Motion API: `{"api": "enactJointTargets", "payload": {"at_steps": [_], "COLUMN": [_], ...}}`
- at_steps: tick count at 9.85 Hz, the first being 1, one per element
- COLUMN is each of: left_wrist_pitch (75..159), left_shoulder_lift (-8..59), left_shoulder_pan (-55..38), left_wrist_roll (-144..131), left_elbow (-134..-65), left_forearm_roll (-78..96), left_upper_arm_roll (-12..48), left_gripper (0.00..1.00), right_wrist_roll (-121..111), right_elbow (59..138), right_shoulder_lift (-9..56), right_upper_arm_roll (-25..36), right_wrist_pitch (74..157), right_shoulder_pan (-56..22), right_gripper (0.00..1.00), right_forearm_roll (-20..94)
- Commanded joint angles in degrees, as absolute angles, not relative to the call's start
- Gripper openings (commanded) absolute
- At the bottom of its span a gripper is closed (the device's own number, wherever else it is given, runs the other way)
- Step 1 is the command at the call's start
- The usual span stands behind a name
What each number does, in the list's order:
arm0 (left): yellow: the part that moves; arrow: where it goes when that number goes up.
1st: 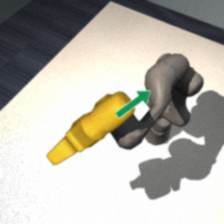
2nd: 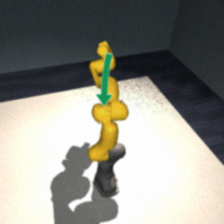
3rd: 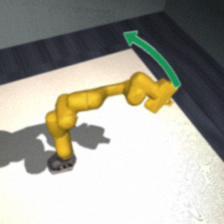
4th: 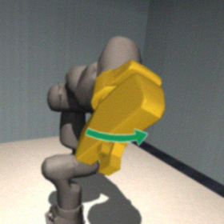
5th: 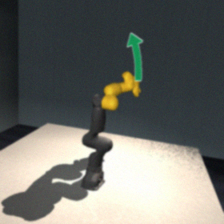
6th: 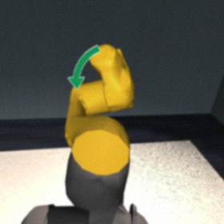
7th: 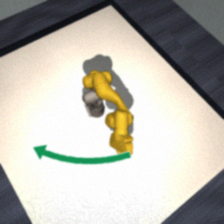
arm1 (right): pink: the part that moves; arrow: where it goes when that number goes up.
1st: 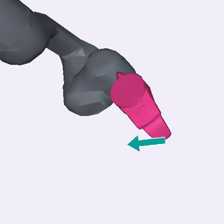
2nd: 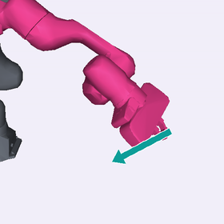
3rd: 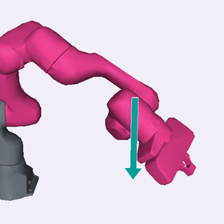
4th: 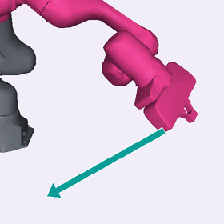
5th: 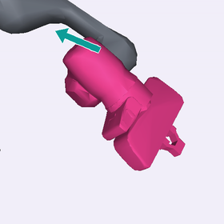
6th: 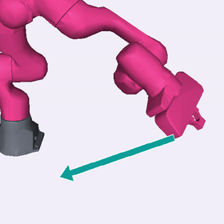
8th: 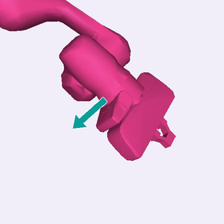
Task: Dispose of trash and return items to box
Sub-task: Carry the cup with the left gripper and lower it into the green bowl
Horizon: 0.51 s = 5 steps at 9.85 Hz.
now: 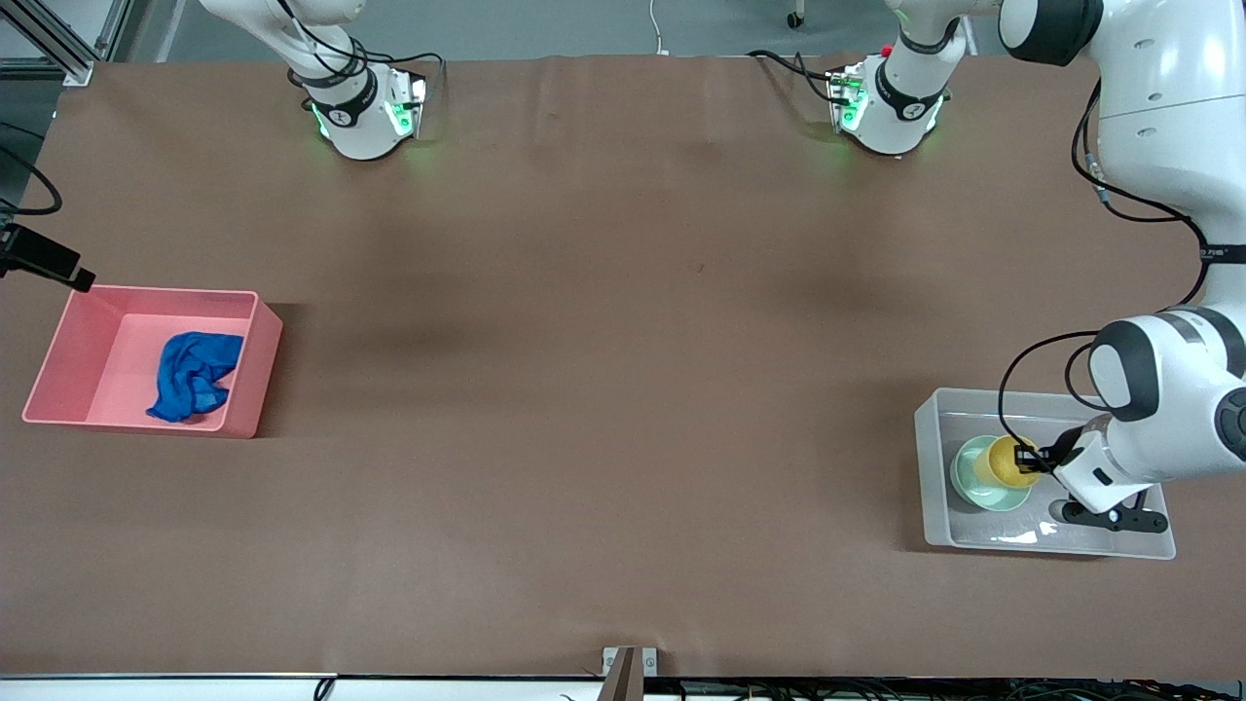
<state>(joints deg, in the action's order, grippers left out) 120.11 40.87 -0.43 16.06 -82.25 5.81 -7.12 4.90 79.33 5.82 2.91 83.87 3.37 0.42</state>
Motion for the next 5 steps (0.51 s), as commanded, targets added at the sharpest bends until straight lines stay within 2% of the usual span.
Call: {"api": "enactJointTargets", "payload": {"at_steps": [1, 2, 3, 5], "left_wrist_pitch": [119.9, 120.1, 120.3, 120.3], "left_shoulder_lift": [42.3, 42.4, 41.8, 38.0], "left_shoulder_pan": [-0.3, -0.3, -0.3, -0.4], "left_wrist_roll": [18.5, 18.5, 18.5, 17.6], "left_elbow": [-82.9, -82.7, -82.4, -82.8], "left_forearm_roll": [7.1, 7.4, 7.2, 6.7], "left_upper_arm_roll": [-7.6, -7.6, -7.6, -7.6], "left_gripper": [0.22, 0.69, 0.93, 0.99], "right_wrist_roll": [4.2, 4.2, 4.2, 4.2], "right_elbow": [80.2, 80.2, 80.2, 80.2], "right_shoulder_lift": [5.1, 5.1, 5.1, 5.1], "right_upper_arm_roll": [2.5, 2.5, 2.5, 2.5], "right_wrist_pitch": [83.9, 83.9, 83.9, 83.9], "right_shoulder_pan": [4.0, 4.0, 4.1, 4.1], "right_gripper": [1.0, 1.0, 1.0, 1.0], "right_forearm_roll": [0.8, 0.8, 0.8, 0.8]}}
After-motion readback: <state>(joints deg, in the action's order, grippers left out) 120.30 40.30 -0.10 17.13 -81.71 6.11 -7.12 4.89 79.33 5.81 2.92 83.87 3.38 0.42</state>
